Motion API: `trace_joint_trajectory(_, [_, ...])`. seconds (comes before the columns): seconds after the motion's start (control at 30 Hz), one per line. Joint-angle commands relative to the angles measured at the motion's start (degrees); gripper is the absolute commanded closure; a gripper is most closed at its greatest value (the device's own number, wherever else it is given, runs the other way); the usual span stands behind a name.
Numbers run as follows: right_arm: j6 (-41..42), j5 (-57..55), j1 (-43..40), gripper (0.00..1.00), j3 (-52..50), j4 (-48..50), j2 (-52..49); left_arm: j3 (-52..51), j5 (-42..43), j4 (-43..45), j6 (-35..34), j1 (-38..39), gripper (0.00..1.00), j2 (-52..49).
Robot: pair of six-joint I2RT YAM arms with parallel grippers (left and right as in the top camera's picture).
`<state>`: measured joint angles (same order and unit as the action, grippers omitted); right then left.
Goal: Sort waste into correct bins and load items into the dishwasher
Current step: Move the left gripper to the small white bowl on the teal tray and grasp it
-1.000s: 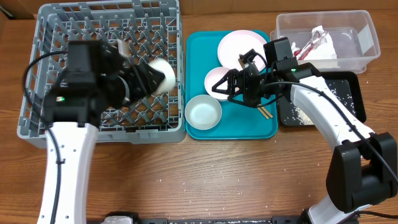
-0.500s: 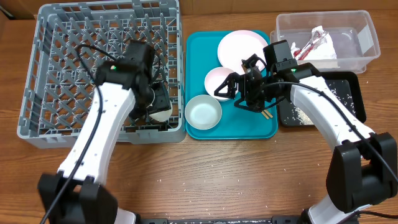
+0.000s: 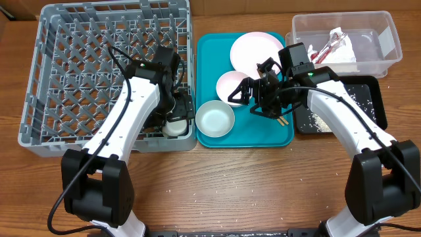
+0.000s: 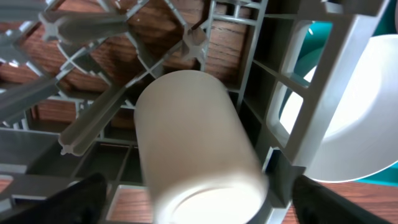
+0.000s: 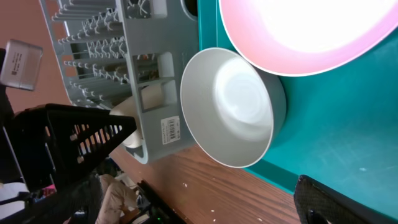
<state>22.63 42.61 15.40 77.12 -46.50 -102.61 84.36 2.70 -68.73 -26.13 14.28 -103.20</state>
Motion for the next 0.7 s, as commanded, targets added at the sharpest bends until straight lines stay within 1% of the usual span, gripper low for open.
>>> trace_joint_trajectory(0.0, [-0.42, -0.85, -0.04, 0.08, 0.13, 0.04, 0.07, 1.2, -0.74, 0.15, 0.5, 0.35, 0.02, -0.55])
trace_joint_trajectory(0.07, [-0.42, -1.05, -0.04, 0.1, 0.24, -0.26, 0.46, 1.88, -0.68, -0.55, 0.7, 0.35, 0.04, -0.55])
trace_joint_trajectory(0.17, [-0.42, -3.69, -0.31, 0.1, 0.63, -1.16, 2.14, 4.28, -0.76, -2.45, 0.98, 0.35, 0.07, -0.52])
trace_joint_trajectory(0.3, [-0.42, -11.47, -0.85, 0.1, 3.06, -5.77, 6.8, 11.56, 0.28, -5.46, 4.87, 0.7, 0.09, -0.5])
trace_joint_trajectory(0.37, [-0.42, -15.69, -1.51, 0.09, 4.28, -8.33, 9.86, 16.35, 3.26, -6.08, 9.42, 1.38, 0.09, -0.5])
trace_joint_trajectory(0.47, [-0.37, -19.87, -3.41, 0.06, 5.14, -11.19, 13.79, 20.76, 7.43, -4.98, 15.28, 3.1, 0.09, -0.5])
trace_joint_trajectory(0.53, [-0.33, -21.68, -5.95, 0.05, 5.14, -13.18, 16.63, 21.77, 7.65, -3.04, 17.27, 4.87, 0.09, -0.5])
trace_joint_trajectory(0.67, [-0.35, -24.44, -10.97, 0.05, 5.14, -17.31, 19.43, 21.49, 5.6, -0.13, 17.57, 8.28, 0.12, -1.53])
